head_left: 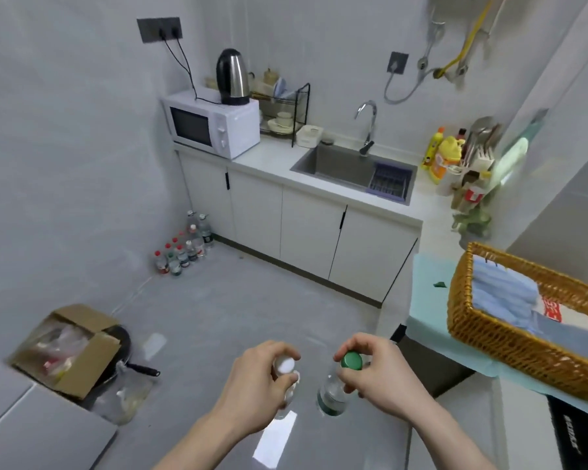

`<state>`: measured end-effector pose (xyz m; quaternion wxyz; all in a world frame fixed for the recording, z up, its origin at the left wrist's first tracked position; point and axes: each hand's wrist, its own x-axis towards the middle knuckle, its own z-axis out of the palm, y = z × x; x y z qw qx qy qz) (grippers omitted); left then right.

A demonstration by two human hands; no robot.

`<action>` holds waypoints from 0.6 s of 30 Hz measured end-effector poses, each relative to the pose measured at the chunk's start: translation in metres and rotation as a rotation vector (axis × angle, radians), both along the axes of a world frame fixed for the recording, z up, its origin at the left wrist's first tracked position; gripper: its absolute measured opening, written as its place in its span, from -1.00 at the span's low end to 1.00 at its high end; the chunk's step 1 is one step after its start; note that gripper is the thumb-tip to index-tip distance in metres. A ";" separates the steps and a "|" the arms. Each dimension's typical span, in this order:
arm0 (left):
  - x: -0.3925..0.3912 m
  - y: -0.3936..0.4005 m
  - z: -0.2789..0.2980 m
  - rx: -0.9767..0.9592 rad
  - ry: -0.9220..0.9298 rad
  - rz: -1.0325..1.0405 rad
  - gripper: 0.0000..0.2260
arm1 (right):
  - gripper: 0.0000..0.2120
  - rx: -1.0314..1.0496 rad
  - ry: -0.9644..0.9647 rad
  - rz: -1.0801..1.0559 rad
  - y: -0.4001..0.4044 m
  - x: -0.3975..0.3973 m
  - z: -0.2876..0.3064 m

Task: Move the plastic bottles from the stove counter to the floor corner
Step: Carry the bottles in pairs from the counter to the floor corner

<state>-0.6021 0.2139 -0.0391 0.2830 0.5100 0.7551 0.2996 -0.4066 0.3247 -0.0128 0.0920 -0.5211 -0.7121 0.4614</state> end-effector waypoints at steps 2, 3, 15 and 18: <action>-0.008 0.011 0.002 -0.009 0.020 0.063 -0.83 | -0.87 -0.008 -0.011 0.049 0.023 -0.009 -0.001; -0.012 0.015 0.005 -0.009 0.027 0.088 -0.84 | -0.87 -0.010 -0.009 0.064 0.033 -0.015 0.001; -0.108 0.046 0.029 0.027 0.021 0.452 -0.85 | -0.87 0.006 0.032 0.374 0.135 -0.163 0.007; -0.150 0.053 0.025 0.013 0.040 0.487 -0.85 | -0.89 0.004 0.043 0.429 0.145 -0.214 0.009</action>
